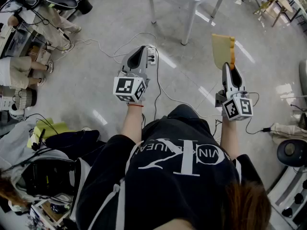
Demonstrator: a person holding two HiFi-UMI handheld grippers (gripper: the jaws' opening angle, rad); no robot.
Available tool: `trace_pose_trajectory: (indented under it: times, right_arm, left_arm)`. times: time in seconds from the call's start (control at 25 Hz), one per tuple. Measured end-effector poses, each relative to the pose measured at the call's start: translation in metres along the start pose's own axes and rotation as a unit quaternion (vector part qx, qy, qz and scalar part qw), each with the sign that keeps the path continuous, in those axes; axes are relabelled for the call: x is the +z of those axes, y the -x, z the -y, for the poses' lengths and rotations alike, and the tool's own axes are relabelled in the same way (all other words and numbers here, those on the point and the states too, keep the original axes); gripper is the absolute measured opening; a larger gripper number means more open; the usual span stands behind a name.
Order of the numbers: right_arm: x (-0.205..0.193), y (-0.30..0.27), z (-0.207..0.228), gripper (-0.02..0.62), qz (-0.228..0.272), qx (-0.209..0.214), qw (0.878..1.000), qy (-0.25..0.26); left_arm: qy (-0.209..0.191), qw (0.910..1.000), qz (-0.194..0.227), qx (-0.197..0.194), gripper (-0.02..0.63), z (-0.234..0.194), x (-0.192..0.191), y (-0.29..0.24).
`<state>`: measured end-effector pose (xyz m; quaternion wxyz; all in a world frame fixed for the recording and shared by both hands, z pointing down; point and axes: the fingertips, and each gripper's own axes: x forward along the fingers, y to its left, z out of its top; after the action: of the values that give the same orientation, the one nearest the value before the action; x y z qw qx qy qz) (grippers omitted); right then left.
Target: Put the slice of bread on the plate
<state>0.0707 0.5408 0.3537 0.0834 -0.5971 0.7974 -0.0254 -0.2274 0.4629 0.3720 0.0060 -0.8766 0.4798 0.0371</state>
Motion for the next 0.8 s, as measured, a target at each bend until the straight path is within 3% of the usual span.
trace_pose_trajectory:
  times: [0.36, 0.8]
  right_arm:
    - [-0.007, -0.015, 0.003, 0.089, -0.007, 0.009, 1.000, 0.003]
    - [-0.020, -0.044, 0.006, 0.089, -0.030, 0.044, 0.999, 0.005]
  left_arm:
    - [0.001, 1.0000, 0.006, 0.007, 0.009, -0.004, -0.003, -0.017]
    - [0.015, 0.9998, -0.016, -0.001, 0.011, -0.002, -0.032, -0.042]
